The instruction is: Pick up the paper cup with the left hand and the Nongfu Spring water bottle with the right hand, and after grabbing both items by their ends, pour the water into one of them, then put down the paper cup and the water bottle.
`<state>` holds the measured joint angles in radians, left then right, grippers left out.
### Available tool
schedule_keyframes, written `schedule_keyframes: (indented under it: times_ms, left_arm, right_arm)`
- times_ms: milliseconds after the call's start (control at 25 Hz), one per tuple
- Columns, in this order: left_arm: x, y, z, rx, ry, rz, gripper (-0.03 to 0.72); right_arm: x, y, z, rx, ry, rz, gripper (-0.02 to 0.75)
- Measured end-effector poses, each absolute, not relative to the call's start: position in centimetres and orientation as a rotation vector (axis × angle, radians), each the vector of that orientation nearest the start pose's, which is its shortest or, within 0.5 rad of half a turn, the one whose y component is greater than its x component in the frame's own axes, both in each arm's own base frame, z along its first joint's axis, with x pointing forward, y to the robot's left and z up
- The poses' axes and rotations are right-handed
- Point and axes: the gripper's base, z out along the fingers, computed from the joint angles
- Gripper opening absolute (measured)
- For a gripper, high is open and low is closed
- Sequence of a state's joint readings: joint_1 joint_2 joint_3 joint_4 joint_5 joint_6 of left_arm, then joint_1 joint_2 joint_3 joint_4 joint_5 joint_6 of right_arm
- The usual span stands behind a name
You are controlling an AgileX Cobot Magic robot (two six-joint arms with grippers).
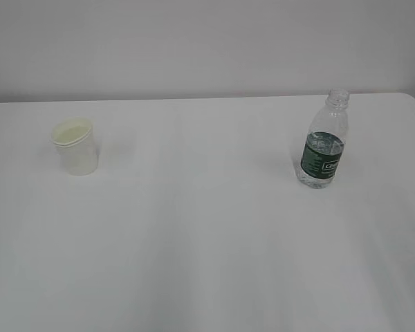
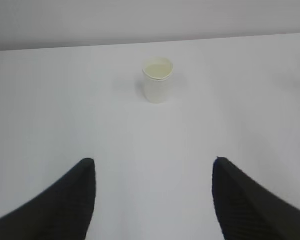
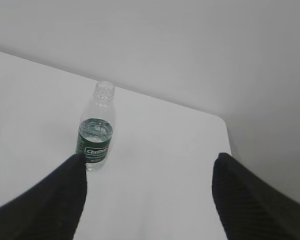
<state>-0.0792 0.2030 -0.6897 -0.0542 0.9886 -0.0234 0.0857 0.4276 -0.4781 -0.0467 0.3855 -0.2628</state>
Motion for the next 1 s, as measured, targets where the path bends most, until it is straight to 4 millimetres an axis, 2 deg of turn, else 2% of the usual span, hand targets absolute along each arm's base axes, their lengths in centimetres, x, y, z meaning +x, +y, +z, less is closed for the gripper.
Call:
schedule_keyframes:
  times_ms: [200, 560, 840, 1000]
  left_arm:
    - [0.6, -0.5, 33.2, 0.058, 2.012, -0.130, 0.524]
    - [-0.2, -0.4, 32.3, 0.065, 2.109, -0.127, 0.508]
    - [-0.7, -0.4, 31.7, 0.070, 2.186, -0.124, 0.472]
    - [-0.4, -0.4, 30.3, 0.072, 2.254, -0.122, 0.467]
  right_arm:
    - [7.2, -0.3, 30.7, -0.263, 1.822, -0.225, 0.592]
    - [4.3, -0.8, 29.9, -0.192, 1.878, -0.200, 0.592]
    - [3.2, -0.6, 29.3, -0.169, 1.923, -0.147, 0.592]
    - [3.0, -0.6, 28.8, -0.164, 1.984, -0.126, 0.592]
